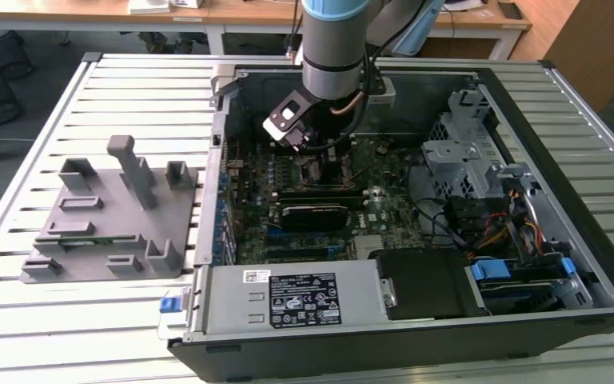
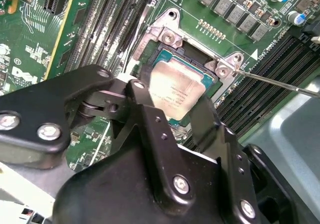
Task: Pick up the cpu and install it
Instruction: 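Place the cpu into insertion slot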
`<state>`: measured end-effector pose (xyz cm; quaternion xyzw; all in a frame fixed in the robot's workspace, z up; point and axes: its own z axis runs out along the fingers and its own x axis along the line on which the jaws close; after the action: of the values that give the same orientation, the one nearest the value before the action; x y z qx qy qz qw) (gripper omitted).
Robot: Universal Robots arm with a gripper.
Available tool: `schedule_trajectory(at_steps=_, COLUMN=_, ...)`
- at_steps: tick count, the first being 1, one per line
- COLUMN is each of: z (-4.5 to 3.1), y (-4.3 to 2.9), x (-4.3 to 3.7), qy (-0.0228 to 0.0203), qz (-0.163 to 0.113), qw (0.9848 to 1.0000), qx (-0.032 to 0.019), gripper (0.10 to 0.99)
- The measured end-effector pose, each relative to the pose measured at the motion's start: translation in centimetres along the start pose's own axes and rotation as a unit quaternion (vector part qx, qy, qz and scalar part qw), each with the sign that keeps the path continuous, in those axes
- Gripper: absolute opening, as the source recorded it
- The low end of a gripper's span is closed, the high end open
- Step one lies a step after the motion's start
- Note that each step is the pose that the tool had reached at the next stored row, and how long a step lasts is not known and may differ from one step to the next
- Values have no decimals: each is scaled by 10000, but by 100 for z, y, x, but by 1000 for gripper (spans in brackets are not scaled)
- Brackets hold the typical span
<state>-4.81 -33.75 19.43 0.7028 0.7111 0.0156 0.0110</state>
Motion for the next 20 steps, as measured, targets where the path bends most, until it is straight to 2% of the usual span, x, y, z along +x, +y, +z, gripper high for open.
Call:
schedule_trajectory(at_steps=1, z=0, y=0, x=0, qy=0, qz=0, qw=10000, qx=0, gripper=600)
schedule_trajectory(at_steps=7, z=-7, y=0, x=-1, qy=-2, qz=0, qw=10000, qx=1, gripper=600)
schedule_trajectory(at_steps=13, z=-95, y=3, x=0, qy=-2, qz=0, qw=10000, qx=1, gripper=588)
schedule_trajectory(at_steps=15, z=-124, y=5, x=0, qy=-2, qz=0, qw=10000, qx=4, gripper=463)
schedule_trajectory(at_steps=16, z=-134, y=5, x=0, qy=-2, qz=0, qw=10000, qx=5, gripper=463)
schedule_trajectory(at_steps=18, z=-153, y=7, x=0, qy=-1, qz=0, qw=10000, qx=8, gripper=345)
schedule_trajectory(at_steps=19, z=-160, y=7, x=0, qy=-2, qz=1, qw=10000, qx=9, gripper=345)
schedule_trajectory(at_steps=20, z=-167, y=8, x=0, qy=-2, qz=1, qw=10000, qx=10, gripper=290)
